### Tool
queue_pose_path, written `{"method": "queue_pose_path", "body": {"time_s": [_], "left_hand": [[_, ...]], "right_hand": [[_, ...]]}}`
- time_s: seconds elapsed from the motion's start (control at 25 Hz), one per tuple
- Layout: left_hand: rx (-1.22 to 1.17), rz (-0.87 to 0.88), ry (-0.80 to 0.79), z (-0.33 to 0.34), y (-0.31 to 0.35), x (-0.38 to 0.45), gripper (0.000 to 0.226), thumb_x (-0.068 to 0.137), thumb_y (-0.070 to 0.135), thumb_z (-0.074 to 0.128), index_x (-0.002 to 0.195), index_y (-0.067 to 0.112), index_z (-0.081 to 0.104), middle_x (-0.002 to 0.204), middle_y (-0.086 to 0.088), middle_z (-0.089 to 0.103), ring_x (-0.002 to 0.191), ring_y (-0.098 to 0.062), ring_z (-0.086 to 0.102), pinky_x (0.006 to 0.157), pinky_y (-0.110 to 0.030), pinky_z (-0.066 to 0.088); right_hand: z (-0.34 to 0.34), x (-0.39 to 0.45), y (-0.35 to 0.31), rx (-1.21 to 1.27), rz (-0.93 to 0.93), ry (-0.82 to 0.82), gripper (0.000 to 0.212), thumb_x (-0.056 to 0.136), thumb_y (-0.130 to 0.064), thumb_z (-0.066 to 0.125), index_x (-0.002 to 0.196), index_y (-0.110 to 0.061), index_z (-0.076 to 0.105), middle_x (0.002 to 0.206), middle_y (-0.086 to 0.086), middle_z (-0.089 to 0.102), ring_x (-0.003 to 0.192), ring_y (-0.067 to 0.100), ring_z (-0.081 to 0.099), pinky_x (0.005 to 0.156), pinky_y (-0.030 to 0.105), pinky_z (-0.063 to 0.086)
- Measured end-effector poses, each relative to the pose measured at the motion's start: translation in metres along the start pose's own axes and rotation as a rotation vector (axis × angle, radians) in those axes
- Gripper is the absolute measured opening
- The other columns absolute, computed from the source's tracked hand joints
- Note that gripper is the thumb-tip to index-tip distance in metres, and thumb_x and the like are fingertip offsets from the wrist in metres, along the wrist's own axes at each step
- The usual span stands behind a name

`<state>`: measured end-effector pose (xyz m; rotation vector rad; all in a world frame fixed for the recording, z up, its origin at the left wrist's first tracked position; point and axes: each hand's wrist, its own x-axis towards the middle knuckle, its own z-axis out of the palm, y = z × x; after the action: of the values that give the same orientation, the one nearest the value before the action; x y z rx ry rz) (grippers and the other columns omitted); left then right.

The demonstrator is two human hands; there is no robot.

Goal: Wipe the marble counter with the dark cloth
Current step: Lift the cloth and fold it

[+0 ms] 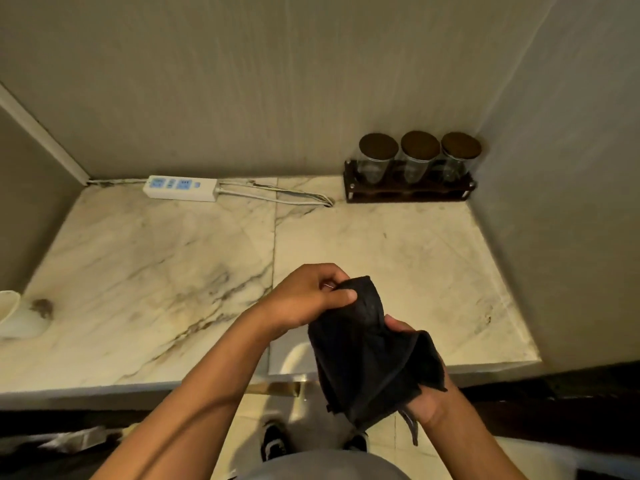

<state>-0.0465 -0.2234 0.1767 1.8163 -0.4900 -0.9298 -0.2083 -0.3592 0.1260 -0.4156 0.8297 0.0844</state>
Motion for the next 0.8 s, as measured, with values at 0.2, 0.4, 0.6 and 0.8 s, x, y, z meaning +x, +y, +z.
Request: {"method": "queue_pose_path", "body": {"time_s": [0.2, 0.4, 0.6, 0.8], "left_hand": [[-0.264, -0.025, 0.213, -0.027, -0.014, -0.008, 0.009, 0.09, 0.024, 0.062, 0.091, 0.015, 0.062, 0.079, -0.001, 0.069, 0.073, -0.015, 0.064, 0.067, -0.028, 0.048], [-0.551, -0.197, 0.503, -0.048, -0.051, -0.008, 0.014, 0.09, 0.022, 0.062, 0.096, 0.009, 0.062, 0.087, -0.01, 0.069, 0.073, -0.019, 0.066, 0.057, -0.026, 0.05], [-0.789, -0.332, 0.632, -0.062, -0.102, -0.013, 0.019, 0.093, 0.021, 0.058, 0.101, 0.004, 0.063, 0.094, -0.019, 0.069, 0.083, -0.027, 0.066, 0.068, -0.034, 0.053], [-0.903, -0.38, 0.512, -0.08, -0.14, -0.041, 0.024, 0.095, 0.017, 0.051, 0.105, 0.008, 0.071, 0.099, -0.01, 0.073, 0.09, -0.021, 0.068, 0.072, -0.031, 0.053]], "right_hand": [[0.048, 0.012, 0.006, 0.027, 0.138, -0.13, 0.043, 0.076, -0.035, 0.062, 0.08, 0.006, 0.074, 0.083, 0.02, 0.072, 0.07, 0.034, 0.071, 0.066, 0.039, 0.059], [0.06, 0.043, 0.01, -0.11, 0.095, -0.208, 0.058, 0.073, -0.046, 0.073, 0.118, -0.011, 0.064, 0.117, 0.021, 0.067, 0.103, 0.041, 0.065, 0.076, 0.051, 0.057], [0.072, 0.083, 0.029, -0.537, 0.115, -0.196, 0.043, 0.08, 0.003, 0.064, 0.12, -0.015, 0.06, 0.114, 0.013, 0.07, 0.105, 0.035, 0.065, 0.082, 0.05, 0.055], [0.112, 0.124, 0.035, -0.917, -0.007, -0.057, 0.031, 0.084, 0.006, 0.06, 0.106, -0.015, 0.064, 0.1, 0.009, 0.071, 0.092, 0.025, 0.067, 0.071, 0.037, 0.058]]}}
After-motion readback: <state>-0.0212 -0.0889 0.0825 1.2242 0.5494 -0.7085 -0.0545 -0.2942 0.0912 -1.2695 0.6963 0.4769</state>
